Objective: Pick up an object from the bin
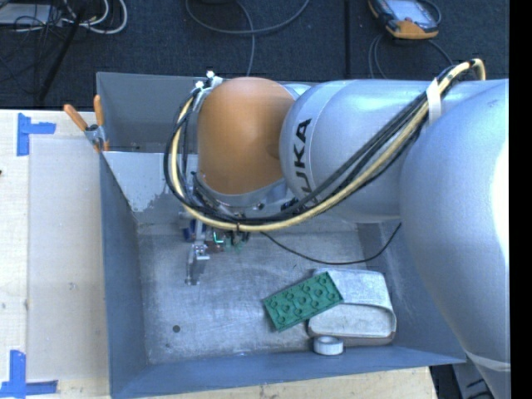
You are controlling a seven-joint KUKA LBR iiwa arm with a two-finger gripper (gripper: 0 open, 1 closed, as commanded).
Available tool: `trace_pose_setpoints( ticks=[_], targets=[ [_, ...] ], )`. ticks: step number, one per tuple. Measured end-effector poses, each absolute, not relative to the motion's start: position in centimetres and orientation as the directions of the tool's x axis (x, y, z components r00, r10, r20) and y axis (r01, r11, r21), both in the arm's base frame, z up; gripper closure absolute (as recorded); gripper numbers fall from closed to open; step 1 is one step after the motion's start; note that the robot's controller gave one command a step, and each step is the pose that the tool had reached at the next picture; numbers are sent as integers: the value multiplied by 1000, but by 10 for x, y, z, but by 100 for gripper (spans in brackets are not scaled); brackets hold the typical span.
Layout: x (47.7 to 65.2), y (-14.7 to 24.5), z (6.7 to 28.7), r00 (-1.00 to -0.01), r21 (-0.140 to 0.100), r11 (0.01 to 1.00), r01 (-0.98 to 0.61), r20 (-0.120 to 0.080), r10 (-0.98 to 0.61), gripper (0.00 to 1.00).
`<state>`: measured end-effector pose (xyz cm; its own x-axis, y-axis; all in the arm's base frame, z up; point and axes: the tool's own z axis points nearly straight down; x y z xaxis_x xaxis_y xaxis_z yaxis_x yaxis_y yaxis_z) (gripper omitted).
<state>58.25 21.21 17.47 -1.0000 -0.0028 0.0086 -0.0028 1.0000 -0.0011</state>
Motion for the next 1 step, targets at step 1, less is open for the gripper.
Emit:
trace_pose_setpoints(
  ticks=[1],
  targets=[
    [580,115,180,-994,-4,994,114,2,114,0]
  ],
)
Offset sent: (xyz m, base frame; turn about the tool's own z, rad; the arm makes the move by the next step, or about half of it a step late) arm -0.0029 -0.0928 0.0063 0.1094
